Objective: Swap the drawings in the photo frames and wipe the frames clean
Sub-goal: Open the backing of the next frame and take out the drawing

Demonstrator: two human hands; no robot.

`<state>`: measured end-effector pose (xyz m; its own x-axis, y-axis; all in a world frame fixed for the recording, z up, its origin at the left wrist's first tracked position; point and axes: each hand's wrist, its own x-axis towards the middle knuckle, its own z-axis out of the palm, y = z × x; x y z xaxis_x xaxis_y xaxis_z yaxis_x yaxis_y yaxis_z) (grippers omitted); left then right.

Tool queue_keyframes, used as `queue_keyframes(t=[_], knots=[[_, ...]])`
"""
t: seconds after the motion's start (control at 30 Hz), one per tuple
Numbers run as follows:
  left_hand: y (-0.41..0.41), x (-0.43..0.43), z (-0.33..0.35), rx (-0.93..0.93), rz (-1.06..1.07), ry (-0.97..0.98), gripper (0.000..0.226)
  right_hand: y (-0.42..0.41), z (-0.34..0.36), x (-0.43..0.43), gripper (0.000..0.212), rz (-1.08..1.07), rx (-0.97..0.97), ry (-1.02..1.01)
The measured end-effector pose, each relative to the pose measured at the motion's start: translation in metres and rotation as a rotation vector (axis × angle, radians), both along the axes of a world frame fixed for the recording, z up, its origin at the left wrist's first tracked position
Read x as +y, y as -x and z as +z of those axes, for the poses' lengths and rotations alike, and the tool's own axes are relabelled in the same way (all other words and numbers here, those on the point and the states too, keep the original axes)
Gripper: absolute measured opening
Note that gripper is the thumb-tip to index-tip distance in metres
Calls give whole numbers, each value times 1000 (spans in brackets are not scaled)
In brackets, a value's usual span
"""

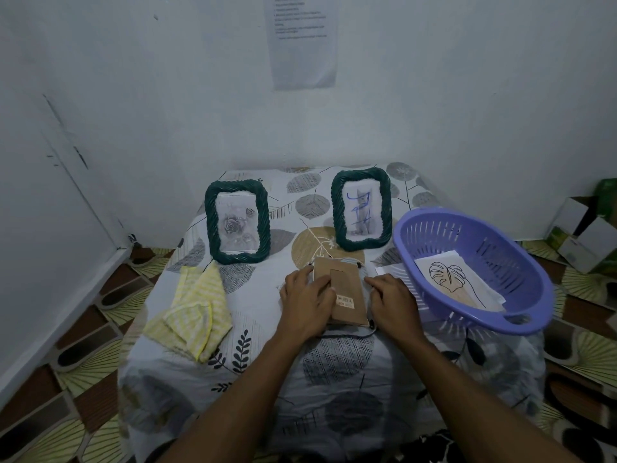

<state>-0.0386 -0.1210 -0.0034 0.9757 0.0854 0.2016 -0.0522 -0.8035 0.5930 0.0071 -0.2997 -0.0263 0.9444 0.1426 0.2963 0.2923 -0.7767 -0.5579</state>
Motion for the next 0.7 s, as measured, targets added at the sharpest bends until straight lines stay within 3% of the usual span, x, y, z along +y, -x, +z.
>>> queue_keyframes(t=[0.2,0.33,0.43,0.7], knots=[[-10,-2,9,-45,35,330,29,1,0,0,35,-5,0,-28],[-12,7,18,43,178,738,38,1,0,-1,35,-7,1,-40],[-12,25,17,45,205,939,41,2,0,0,36,-10,-2,-36],[13,111,12,36,358,910,38,3,-1,1,38,-7,4,1]])
